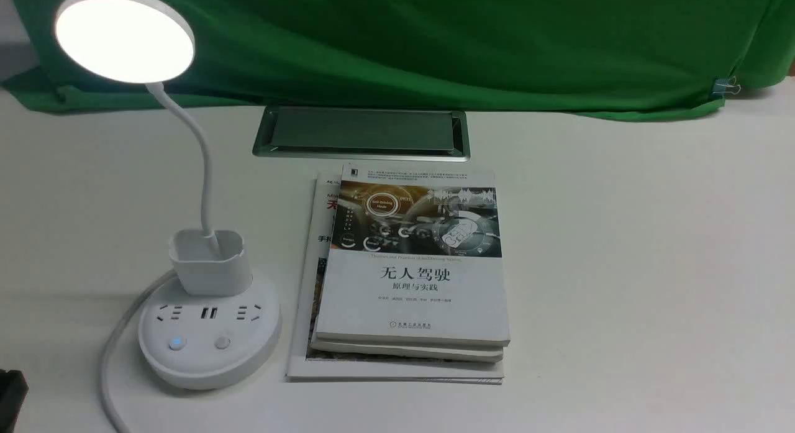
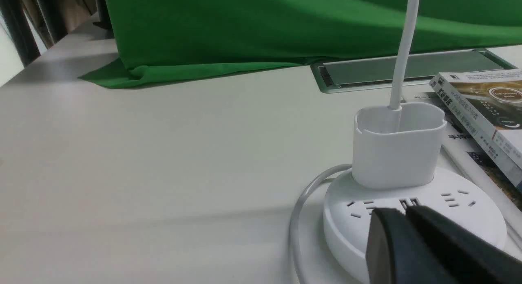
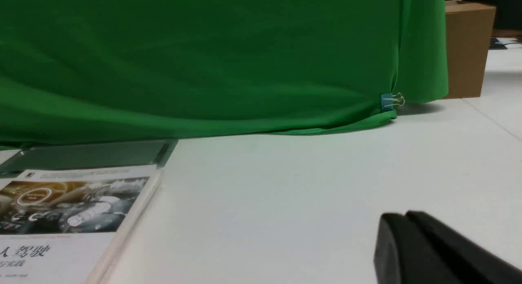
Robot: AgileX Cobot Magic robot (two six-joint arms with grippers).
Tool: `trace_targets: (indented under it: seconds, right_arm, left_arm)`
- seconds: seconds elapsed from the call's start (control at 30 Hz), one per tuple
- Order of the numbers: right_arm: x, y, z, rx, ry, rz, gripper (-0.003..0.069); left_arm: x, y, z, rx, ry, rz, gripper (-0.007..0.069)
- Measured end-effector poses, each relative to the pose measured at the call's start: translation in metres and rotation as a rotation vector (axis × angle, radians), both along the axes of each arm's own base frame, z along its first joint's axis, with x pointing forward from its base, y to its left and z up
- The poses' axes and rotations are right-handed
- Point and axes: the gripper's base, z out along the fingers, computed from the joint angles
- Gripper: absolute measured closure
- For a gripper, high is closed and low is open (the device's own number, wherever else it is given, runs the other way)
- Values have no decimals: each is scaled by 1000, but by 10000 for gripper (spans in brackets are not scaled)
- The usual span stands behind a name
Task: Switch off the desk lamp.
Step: Use the left arm to press the button switch on the lamp holder
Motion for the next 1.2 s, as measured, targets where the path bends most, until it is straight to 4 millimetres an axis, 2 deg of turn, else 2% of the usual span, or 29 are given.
trace_targets:
  seconds: [0.57,1.2]
  right_arm:
    - [0,0,0,0,0,0,622]
    - [0,0,0,0,-2,0,622]
  left_arm:
    - [0,0,0,3,0,0,606]
    - [0,-2,3,-98,-31,-6,606]
